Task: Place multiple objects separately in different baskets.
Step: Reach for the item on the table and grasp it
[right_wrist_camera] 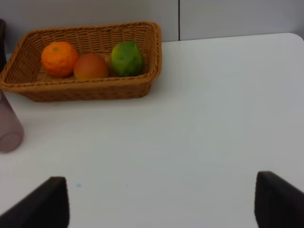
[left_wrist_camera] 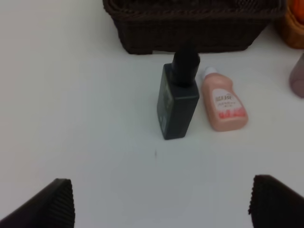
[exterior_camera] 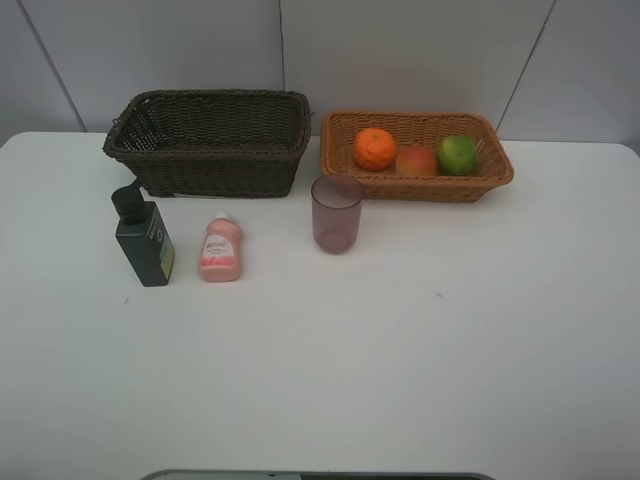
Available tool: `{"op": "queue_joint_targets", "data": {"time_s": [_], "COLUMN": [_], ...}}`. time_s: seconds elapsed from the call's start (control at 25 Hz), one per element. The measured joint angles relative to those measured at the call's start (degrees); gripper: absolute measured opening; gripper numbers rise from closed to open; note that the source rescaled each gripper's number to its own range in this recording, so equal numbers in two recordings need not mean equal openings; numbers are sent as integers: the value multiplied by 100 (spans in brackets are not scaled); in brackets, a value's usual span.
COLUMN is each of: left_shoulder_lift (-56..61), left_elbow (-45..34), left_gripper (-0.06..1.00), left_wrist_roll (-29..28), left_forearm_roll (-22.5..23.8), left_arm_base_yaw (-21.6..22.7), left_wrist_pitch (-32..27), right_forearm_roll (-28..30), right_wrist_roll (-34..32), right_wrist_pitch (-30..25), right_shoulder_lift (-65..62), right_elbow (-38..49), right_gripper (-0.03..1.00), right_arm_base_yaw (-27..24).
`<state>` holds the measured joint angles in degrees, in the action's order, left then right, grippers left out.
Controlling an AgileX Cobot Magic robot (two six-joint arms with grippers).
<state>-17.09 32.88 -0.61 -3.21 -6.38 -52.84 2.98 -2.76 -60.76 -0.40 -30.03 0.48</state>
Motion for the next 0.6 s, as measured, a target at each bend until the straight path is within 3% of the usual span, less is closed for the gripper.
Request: {"op": "queue_joint_targets", "data": {"time_s": [0.2, 0.6], "left_shoulder_lift": [-2129, -5682], "left_elbow": [588, 2191], "left_gripper": [95, 95], "left_wrist_roll": [413, 305], "left_forearm_roll": [-65, -55], "left_arm_base_yaw": [0, 0], "left_wrist_pitch": [359, 330], "right_forearm_roll": [0, 0], "right_wrist_roll": [0, 0], "right_wrist_pitch": [-1, -1], "right_shoulder_lift": [0, 0], "right_elbow": [0, 0], "right_gripper": [61, 61], "right_arm_base_yaw": [0, 0]}}
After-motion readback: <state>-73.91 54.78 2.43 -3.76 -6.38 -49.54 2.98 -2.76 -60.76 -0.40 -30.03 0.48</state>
